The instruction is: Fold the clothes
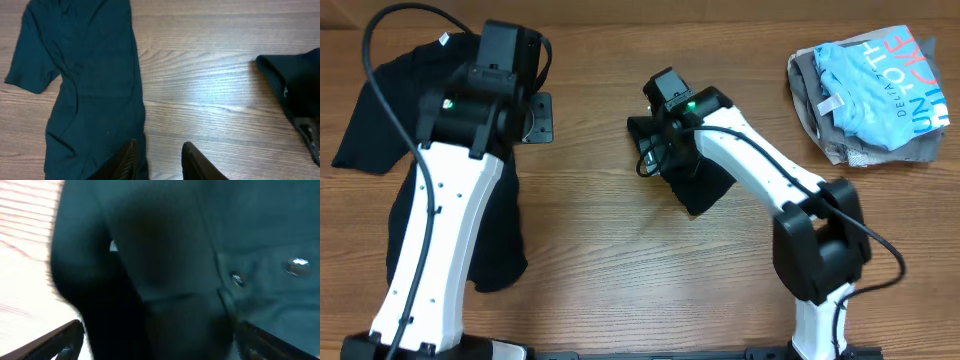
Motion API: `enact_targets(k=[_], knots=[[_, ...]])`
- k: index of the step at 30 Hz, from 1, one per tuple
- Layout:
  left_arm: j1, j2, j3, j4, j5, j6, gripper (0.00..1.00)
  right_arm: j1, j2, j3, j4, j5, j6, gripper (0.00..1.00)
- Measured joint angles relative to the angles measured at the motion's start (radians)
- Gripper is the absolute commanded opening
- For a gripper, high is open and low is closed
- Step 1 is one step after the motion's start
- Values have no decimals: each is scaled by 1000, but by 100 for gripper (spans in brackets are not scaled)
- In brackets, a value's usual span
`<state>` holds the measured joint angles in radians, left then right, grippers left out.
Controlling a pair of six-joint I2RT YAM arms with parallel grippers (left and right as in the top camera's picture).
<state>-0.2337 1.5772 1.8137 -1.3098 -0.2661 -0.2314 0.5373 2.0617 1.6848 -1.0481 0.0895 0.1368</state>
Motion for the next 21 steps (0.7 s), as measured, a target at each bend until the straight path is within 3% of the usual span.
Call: enact_targets(k=[10,16,18,21], knots=[[0,76,0,0,12,0,30,2,107,-26,66,9,-9,99],[0,78,0,0,12,0,30,27,154,-19,85,140,-10,94],[0,78,0,0,12,0,30,29,160,-14,86,159,-7,76],[0,78,0,0,12,0,30,26,180,6,93,225,-6,30]])
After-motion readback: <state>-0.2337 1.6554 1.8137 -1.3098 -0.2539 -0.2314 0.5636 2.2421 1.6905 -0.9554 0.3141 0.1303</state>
